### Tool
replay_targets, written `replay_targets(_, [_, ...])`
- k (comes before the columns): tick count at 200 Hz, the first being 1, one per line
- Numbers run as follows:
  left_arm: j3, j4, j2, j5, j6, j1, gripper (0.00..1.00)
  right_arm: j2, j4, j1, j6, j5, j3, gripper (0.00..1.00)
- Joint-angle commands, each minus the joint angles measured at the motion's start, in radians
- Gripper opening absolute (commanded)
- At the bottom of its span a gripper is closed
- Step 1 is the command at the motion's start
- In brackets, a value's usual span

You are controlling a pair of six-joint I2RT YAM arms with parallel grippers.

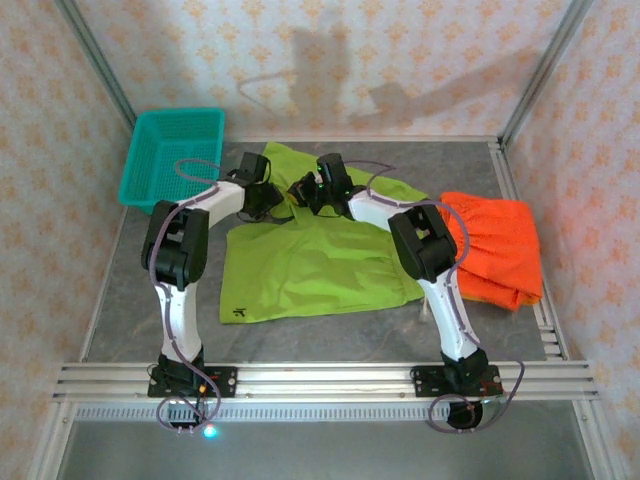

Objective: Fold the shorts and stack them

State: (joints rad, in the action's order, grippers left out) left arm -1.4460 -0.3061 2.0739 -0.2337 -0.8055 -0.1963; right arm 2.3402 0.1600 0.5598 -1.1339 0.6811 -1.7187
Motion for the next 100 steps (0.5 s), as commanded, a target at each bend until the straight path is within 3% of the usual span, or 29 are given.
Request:
replay_targets(1, [0.002,0.039,0.021,-0.023,-0.034,-0.002,0.42,-0.035,0.050,-0.004,-0.019,0.002,0.018,0.00])
replay_targets(28, [0.003,0.060,0.041,-0.041,-0.053,-0.002,0.35,-0.038,0.054,-0.009,-0.021,-0.002,0.031,0.00])
replay_targets(72, [-0.039,0.006,-0.002,0.006,-0.008,-0.002,0.00,-0.046,0.071,-0.017,-0.032,-0.014,0.065,0.00])
replay_targets(100, [-0.103,-0.084,-0.057,0.055,0.074,0.000,0.00,-0.051,0.082,-0.027,-0.041,-0.020,0.083,0.00])
